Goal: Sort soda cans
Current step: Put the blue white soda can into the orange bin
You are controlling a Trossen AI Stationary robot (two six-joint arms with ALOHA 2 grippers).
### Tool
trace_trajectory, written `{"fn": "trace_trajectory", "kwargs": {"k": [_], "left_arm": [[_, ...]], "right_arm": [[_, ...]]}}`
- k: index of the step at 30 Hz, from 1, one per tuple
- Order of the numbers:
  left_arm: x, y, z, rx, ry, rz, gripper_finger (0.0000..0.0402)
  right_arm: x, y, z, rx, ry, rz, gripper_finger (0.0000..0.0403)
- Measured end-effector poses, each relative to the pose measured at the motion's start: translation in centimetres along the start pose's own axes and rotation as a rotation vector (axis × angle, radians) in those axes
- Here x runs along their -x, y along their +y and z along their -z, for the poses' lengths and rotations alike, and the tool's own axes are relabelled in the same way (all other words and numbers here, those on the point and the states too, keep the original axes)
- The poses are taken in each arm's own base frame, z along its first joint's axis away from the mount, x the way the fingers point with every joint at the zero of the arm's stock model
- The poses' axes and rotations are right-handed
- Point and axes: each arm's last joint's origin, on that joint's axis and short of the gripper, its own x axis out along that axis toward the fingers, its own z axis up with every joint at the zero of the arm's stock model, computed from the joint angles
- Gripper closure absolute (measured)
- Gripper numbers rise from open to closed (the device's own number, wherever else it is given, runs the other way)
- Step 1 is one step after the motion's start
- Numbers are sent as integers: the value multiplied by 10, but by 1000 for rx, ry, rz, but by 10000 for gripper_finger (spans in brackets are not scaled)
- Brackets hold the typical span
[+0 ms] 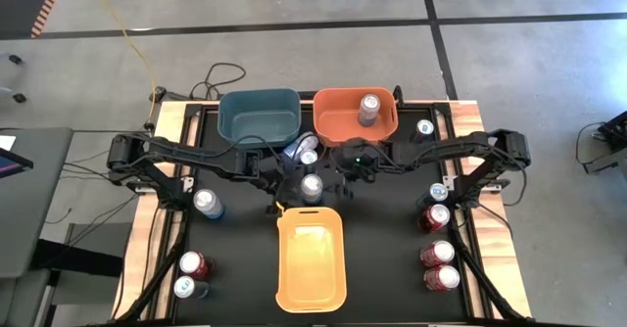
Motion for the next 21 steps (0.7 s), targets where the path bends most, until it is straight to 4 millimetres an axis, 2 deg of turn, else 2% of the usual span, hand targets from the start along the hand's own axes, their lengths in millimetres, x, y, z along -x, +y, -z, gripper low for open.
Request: {"fn": "trace_trajectory", "kwargs": {"k": [7, 12, 21], "left_arm": [[0, 0, -8, -23, -85, 25, 82], [0, 1, -10, -22, -109, 22, 96], [-22, 2, -5, -8, -67, 30, 102]], "right_arm": [[-1, 10, 2, 26, 9, -23, 18], [-3, 10, 2, 35, 10, -26, 18], [-6, 9, -2, 52, -38, -29, 18]]}}
